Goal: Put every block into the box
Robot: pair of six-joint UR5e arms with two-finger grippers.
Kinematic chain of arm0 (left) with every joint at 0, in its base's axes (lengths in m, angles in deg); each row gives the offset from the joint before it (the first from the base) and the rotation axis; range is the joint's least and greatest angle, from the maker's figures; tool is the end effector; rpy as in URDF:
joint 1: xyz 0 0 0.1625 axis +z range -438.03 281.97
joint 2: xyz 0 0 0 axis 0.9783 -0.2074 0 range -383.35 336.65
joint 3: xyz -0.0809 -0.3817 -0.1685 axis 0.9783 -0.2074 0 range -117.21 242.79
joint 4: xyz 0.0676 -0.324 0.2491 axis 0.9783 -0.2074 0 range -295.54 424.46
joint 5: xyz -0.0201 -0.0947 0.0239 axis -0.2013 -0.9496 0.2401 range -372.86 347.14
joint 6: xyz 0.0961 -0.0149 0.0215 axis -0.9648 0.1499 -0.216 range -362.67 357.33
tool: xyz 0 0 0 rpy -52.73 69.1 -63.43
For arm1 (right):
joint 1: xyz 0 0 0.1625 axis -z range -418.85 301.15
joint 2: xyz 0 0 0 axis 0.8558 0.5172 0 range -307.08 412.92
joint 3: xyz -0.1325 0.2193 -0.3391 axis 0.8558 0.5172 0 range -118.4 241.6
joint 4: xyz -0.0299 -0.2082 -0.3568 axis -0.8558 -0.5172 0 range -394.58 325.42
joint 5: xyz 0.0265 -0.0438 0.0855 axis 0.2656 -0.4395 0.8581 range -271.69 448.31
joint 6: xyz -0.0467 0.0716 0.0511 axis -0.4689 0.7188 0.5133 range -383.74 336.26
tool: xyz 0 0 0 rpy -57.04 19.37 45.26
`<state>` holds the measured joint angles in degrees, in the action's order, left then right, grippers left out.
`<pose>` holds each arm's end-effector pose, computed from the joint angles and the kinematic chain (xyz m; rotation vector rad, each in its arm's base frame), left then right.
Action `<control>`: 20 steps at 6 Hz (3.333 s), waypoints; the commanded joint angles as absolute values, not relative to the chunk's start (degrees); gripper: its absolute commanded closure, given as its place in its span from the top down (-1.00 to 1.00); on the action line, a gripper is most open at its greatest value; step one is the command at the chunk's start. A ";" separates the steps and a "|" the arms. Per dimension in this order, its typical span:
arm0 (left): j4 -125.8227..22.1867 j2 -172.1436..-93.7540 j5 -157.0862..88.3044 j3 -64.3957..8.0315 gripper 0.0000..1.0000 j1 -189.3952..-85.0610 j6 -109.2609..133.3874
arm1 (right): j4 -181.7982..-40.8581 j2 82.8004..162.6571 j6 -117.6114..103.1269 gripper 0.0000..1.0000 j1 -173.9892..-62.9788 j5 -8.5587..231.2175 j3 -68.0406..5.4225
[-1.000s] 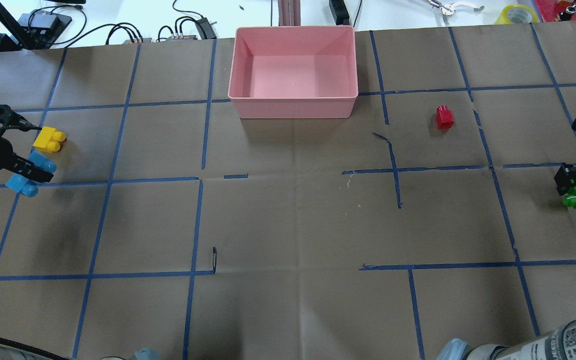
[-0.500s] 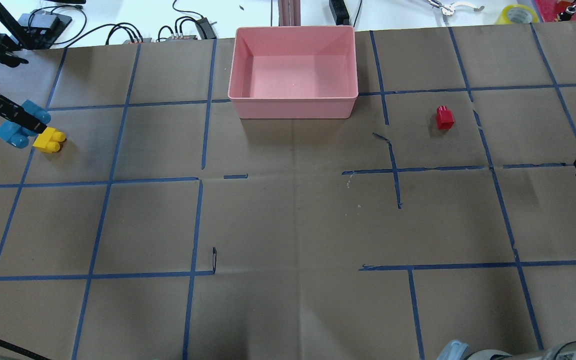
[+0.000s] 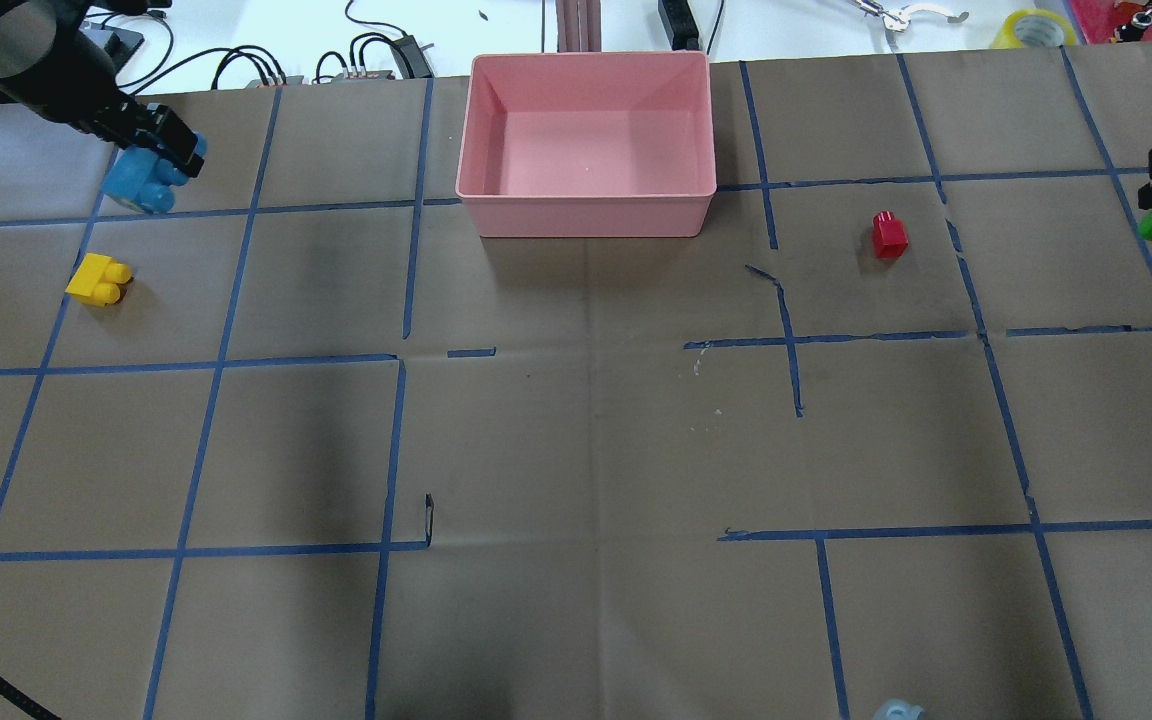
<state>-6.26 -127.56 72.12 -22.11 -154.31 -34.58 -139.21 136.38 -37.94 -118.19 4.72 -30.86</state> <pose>0.0060 -0.6235 0.4325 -0.5044 -3.0734 0.3088 -0.1536 -0.5421 0.4347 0.4312 3.0384 -0.2049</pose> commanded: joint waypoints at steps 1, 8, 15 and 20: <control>-6.03 -133.70 75.01 -16.01 -0.57 -164.72 -18.83 | -140.22 133.19 -26.00 -0.85 -126.22 4.82 -26.24; 2.65 -162.04 78.37 9.53 0.60 -180.69 9.90 | -144.80 116.20 4.46 -0.84 -147.68 5.86 -8.55; -11.91 -150.54 76.88 6.73 0.97 -163.85 -14.20 | -153.49 109.12 12.45 -0.84 -158.06 5.52 -3.47; -11.04 -143.68 74.78 -11.27 0.89 -139.44 -46.75 | -153.67 101.28 14.75 -0.80 -161.16 4.81 3.03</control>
<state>-11.08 -144.56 75.80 -8.12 -144.70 -41.83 -153.67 102.69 14.54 -161.17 4.85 0.28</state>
